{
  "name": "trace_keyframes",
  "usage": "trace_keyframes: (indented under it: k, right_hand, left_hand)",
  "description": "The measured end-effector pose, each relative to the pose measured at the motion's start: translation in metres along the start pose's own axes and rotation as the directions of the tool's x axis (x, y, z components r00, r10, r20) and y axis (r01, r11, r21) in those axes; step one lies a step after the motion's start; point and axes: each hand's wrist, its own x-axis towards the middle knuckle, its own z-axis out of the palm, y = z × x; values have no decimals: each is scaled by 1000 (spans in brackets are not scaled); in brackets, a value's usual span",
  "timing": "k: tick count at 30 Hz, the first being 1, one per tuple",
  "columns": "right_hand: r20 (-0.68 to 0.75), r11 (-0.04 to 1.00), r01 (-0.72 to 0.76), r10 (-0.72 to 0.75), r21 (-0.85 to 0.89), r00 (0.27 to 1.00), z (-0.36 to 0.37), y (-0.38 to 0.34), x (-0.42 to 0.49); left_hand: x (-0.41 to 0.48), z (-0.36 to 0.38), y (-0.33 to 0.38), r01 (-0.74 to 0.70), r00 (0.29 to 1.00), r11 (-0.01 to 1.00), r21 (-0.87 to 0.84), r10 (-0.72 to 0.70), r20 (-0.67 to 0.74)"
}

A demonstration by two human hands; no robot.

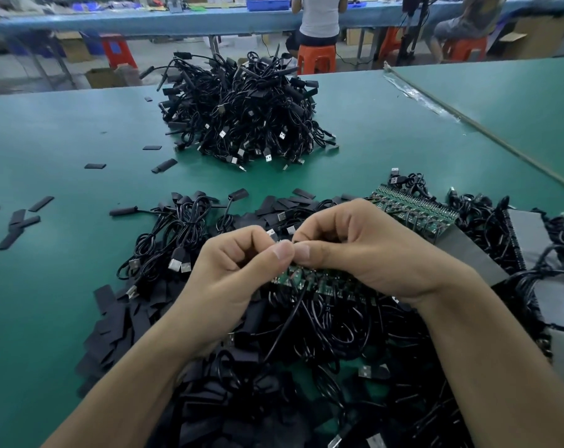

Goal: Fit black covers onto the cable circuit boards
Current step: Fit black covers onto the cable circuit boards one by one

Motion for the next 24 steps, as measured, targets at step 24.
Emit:
trace_keyframes:
  k: [24]
  right_hand:
    - [-342, 922, -35, -108, -386, 933, 9, -31, -7]
  left_hand:
    - [2, -2, 1, -57, 984, 997, -51, 47, -172]
